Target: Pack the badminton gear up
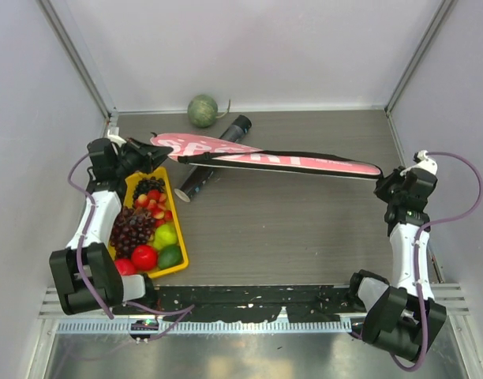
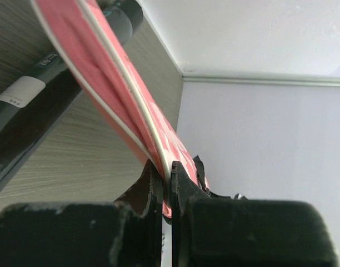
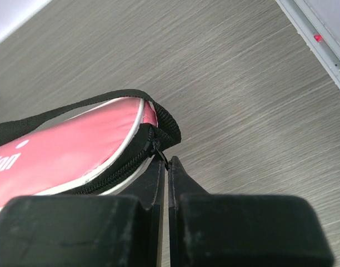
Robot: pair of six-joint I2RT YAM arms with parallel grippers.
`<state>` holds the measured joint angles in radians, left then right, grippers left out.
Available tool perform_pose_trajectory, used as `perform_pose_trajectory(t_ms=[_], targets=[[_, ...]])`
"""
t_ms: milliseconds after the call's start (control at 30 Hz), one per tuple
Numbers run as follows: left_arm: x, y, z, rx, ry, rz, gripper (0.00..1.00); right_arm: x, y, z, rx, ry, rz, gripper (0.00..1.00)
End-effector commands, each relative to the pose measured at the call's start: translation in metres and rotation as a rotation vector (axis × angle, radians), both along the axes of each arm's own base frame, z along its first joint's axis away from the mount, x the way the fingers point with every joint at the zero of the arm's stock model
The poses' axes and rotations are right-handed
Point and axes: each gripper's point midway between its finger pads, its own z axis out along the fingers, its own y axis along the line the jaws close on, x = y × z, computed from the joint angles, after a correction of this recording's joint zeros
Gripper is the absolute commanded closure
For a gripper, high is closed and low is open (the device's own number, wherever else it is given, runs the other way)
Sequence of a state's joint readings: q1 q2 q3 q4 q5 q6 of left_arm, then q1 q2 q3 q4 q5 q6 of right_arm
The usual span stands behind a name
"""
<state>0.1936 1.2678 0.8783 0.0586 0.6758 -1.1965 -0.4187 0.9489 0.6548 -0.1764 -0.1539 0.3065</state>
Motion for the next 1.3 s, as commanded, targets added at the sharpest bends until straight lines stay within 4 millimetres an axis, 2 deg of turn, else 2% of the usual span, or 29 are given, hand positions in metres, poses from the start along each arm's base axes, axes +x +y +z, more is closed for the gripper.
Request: perform_pose_trajectory(t_ms=[0, 100, 133, 167, 233, 300, 367, 400, 433, 500, 567, 600, 667, 700, 767, 800, 833, 867, 900, 933, 967, 1000, 1033, 1067, 1100, 1133, 1200, 1233, 1267], targets=[[0.012, 0.021, 0.069, 0.104, -0.328, 0.005, 1.0, 0.002, -0.06, 0.034, -0.249, -0.116, -0.147, 0.95], [0.011, 0.022, 0.07, 0.127, -0.323, 0.001, 1.0, -0.001, -0.073, 0.022, -0.258, -0.053, -0.206, 0.95], [0.01, 0.019, 0.07, 0.123, -0.322, -0.007, 1.0, -0.001, -0.078, 0.023, -0.25, -0.041, -0.238, 0.91], [0.01, 0.018, 0.07, 0.12, -0.323, -0.011, 1.0, -0.002, -0.076, 0.011, -0.219, 0.008, -0.232, 0.9], [0.009, 0.013, 0.069, 0.115, -0.322, -0.029, 1.0, 0.002, -0.07, 0.006, -0.175, 0.043, -0.193, 0.88], [0.007, 0.005, 0.072, 0.114, -0.338, -0.058, 1.0, 0.003, -0.058, -0.002, -0.121, 0.066, -0.148, 0.79], [0.006, -0.003, 0.075, 0.113, -0.353, -0.079, 1.0, -0.004, -0.056, -0.008, -0.095, 0.108, -0.16, 0.59], [0.005, -0.007, 0.076, 0.113, -0.359, -0.088, 1.0, -0.004, -0.055, -0.004, -0.094, 0.107, -0.158, 0.5], [0.004, -0.011, 0.079, 0.115, -0.371, -0.097, 1.0, -0.006, -0.052, -0.004, -0.085, 0.111, -0.147, 0.45], [0.004, -0.019, 0.08, 0.114, -0.377, -0.12, 1.0, -0.008, -0.046, 0.0, -0.069, 0.105, -0.132, 0.38], [0.002, -0.03, 0.081, 0.115, -0.386, -0.154, 1.0, -0.004, -0.032, 0.017, -0.035, 0.077, -0.073, 0.36], [0.002, -0.034, 0.083, 0.117, -0.397, -0.175, 1.0, 0.0, -0.022, 0.027, -0.038, 0.047, -0.03, 0.35], [-0.001, -0.044, 0.088, 0.117, -0.423, -0.229, 1.0, 0.013, 0.013, 0.051, -0.068, -0.039, 0.14, 0.25], [-0.001, -0.047, 0.089, 0.113, -0.423, -0.241, 1.0, 0.021, 0.035, 0.068, -0.099, -0.106, 0.278, 0.07], [-0.001, -0.049, 0.089, 0.103, -0.424, -0.244, 1.0, 0.03, 0.091, 0.088, -0.16, -0.213, 0.536, 0.06], [-0.001, -0.049, 0.088, 0.098, -0.421, -0.236, 1.0, 0.029, 0.121, 0.093, -0.191, -0.247, 0.644, 0.06], [-0.001, -0.049, 0.087, 0.096, -0.418, -0.229, 1.0, 0.03, 0.136, 0.095, -0.251, -0.288, 0.701, 0.07], [-0.003, -0.05, 0.086, 0.092, -0.417, -0.227, 1.0, 0.025, 0.167, 0.102, -0.309, -0.347, 0.794, 0.06], [-0.003, -0.051, 0.084, 0.089, -0.41, -0.228, 1.0, 0.026, 0.177, 0.101, -0.399, -0.41, 0.825, 0.05], [-0.005, -0.053, 0.083, 0.086, -0.407, -0.236, 1.0, 0.017, 0.203, 0.105, -0.43, -0.467, 0.895, 0.04], [-0.006, -0.054, 0.081, 0.079, -0.399, -0.24, 1.0, 0.019, 0.205, 0.105, -0.506, -0.511, 0.882, 0.03], [-0.007, -0.056, 0.081, 0.073, -0.396, -0.245, 1.0, 0.012, 0.225, 0.107, -0.525, -0.551, 0.931, 0.02], [-0.008, -0.057, 0.079, 0.069, -0.39, -0.248, 1.0, 0.015, 0.226, 0.107, -0.597, -0.58, 0.919, 0.0], [-0.009, -0.058, 0.079, 0.067, -0.388, -0.245, 1.0, 0.009, 0.246, 0.104, -0.618, -0.6, 0.975, 0.0], [-0.01, -0.059, 0.079, 0.065, -0.389, -0.249, 1.0, 0.01, 0.249, 0.104, -0.681, -0.615, 0.968, 0.04], [-0.01, -0.062, 0.078, 0.065, -0.387, -0.254, 1.0, 0.007, 0.264, 0.096, -0.71, -0.613, 1.015, 0.05], [-0.012, -0.068, 0.079, 0.062, -0.387, -0.269, 1.0, 0.006, 0.285, 0.087, -0.798, -0.609, 1.069, 0.04], [-0.013, -0.072, 0.08, 0.061, -0.389, -0.275, 1.0, 0.008, 0.288, 0.086, -0.864, -0.601, 1.075, 0.05], [-0.013, -0.074, 0.079, 0.06, -0.387, -0.28, 1.0, 0.004, 0.304, 0.076, -0.882, -0.595, 1.124, 0.05]])
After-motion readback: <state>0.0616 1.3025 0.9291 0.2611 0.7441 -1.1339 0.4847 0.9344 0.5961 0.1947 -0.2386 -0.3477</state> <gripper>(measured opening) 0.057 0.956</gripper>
